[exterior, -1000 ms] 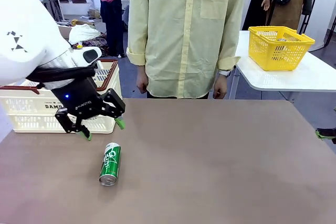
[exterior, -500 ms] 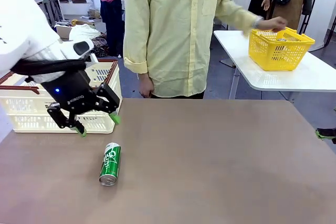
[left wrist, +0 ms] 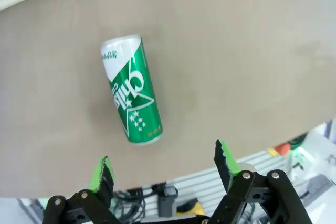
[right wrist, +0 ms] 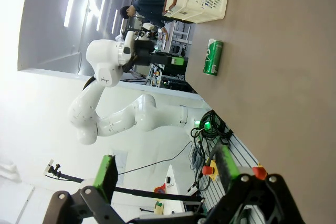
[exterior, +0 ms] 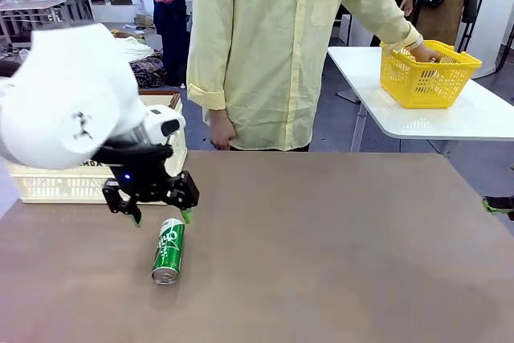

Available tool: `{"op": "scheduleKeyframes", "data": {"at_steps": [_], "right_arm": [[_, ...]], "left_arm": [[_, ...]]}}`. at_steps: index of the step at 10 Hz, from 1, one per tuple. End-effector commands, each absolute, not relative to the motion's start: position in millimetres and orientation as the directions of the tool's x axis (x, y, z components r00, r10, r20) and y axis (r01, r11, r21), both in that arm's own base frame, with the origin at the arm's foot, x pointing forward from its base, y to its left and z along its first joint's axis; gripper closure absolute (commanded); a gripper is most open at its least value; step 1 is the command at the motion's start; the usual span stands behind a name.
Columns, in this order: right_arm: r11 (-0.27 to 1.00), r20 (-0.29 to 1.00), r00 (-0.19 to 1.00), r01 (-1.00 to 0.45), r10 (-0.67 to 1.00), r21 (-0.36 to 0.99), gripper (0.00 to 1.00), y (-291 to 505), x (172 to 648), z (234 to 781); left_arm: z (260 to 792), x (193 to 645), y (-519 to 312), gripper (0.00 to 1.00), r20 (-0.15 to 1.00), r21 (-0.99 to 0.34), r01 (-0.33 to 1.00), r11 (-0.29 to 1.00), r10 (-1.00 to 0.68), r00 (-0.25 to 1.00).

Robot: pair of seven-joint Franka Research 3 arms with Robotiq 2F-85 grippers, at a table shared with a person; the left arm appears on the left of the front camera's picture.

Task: Place the drinks into the Shopping basket.
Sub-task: Pick up one drink and place it into the Shopping basket.

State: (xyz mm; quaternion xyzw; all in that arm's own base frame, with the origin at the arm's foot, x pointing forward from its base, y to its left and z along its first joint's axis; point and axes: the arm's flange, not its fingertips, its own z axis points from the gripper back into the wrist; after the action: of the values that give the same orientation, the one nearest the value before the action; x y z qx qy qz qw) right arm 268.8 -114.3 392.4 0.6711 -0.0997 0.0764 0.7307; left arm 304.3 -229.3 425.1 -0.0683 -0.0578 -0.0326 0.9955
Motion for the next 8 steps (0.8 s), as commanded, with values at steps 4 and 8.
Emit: {"op": "scheduleKeyframes", "data": {"at_steps": [4,8], "right_arm": [[0.081,0.237,0.971,-0.235,-0.019,0.969,0.0,-114.9,267.5,395.9],[0.081,0.237,0.971,-0.235,-0.019,0.969,0.0,-114.9,267.5,395.9]], "left_arm": [[329.7,313.1,-243.3,0.0,0.069,-0.005,0.059,0.998,-0.059,0.996],[307.5,323.1,-230.1,0.0,0.006,-0.029,0.054,0.998,-0.054,0.999]]}}
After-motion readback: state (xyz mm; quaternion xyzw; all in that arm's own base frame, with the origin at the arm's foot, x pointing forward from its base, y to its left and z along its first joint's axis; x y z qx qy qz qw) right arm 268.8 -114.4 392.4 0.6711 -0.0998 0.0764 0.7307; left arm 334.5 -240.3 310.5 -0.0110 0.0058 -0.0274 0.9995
